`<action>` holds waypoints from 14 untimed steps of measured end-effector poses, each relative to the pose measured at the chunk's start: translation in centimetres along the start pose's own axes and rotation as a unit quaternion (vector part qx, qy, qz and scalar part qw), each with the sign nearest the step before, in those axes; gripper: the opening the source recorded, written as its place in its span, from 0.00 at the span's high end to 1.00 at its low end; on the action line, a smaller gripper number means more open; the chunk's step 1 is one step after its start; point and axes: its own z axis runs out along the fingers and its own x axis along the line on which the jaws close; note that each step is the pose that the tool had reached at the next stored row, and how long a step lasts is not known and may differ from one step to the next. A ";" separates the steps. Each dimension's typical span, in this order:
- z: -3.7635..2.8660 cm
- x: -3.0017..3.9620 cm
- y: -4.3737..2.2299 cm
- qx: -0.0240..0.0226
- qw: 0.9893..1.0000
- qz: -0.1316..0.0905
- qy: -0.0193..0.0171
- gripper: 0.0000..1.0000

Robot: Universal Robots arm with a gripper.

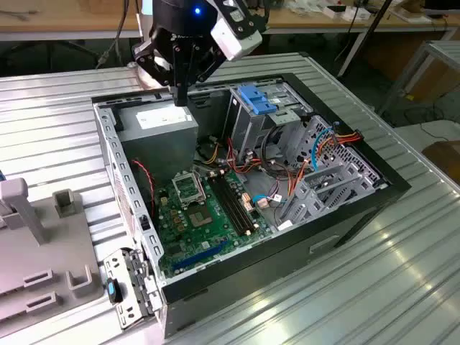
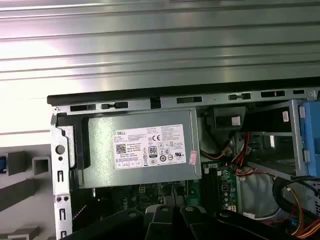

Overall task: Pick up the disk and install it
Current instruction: 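Reach for the disk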

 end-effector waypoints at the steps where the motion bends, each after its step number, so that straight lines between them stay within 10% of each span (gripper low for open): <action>1: -0.01 0.54 -0.05 0.000 1.000 0.000 0.000 0.89; 14: -0.16 5.71 -0.43 0.000 1.000 0.000 0.000 0.89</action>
